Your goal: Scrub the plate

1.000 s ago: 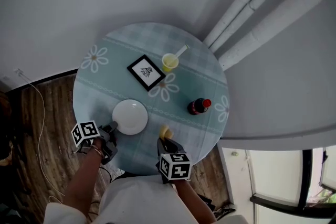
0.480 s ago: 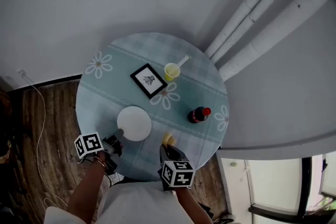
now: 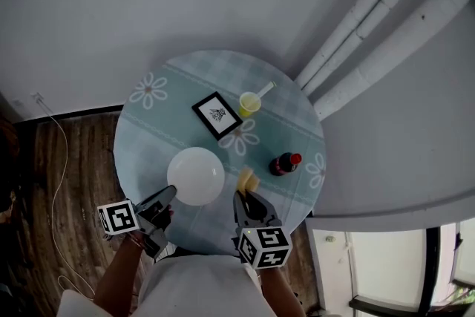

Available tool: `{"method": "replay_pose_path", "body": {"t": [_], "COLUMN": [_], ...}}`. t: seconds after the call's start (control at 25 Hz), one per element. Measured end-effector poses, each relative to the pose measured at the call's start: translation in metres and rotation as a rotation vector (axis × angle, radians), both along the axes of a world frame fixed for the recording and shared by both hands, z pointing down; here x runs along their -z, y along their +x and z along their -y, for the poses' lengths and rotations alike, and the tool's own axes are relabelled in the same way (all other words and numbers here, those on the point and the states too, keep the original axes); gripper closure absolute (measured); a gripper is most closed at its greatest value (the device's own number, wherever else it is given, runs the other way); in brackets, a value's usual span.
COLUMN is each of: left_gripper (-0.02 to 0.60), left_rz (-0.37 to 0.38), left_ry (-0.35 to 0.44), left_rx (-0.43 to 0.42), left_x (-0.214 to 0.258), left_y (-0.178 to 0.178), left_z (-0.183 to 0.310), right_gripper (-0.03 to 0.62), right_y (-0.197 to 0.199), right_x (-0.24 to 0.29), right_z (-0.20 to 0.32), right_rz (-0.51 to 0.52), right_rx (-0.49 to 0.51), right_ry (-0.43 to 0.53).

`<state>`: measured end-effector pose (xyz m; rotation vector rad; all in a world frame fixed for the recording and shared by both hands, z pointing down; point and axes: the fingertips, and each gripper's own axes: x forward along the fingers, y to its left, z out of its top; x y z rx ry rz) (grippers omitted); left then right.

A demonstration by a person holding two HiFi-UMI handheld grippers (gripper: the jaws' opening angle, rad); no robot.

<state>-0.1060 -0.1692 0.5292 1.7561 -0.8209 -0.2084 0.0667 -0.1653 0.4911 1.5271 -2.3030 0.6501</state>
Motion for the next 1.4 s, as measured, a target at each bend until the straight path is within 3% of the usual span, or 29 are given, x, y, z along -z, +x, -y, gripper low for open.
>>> {"method": "replay_pose_path", "body": {"t": [0.12, 0.28, 0.4, 0.64, 1.0, 1.4], "left_gripper": [0.568, 0.568, 0.566, 0.566, 0.565, 0.565], "left_rz": [-0.064, -0.126, -0.194, -0.216, -0.145, -0.086], "left_ry": [0.048, 0.190, 0.245, 0.348, 0.458, 0.496], "left_rx": [-0.004, -0.063, -0.070, -0.150, -0.272, -0.275], "left_x": [0.026, 0.069, 0.095, 0.122, 0.143, 0.151], "left_y": [0.007, 0.020, 0.027, 0.041, 0.058, 0.055], "left_z": [-0.005, -0.008, -0.008, -0.020, -0.040, -0.052], "right_gripper": [0.533, 0.533, 0.533, 0.533, 0.533, 0.533], "right_y": [-0.014, -0.032, -0.034, -0.035, -0.053, -0.083], "right_x": [0.032, 0.057, 0.072, 0.102, 0.126, 0.142], "right_z": [0.005, 0.001, -0.001, -0.001, -0.011, -0.024], "right_rz": [-0.013, 0.012, 0.013, 0.000, -0.022, -0.003], "right_rx": [0.070, 0.142, 0.150, 0.156, 0.249, 0.364], "right_ry": [0.078, 0.116, 0.148, 0.238, 0.296, 0.325]}}
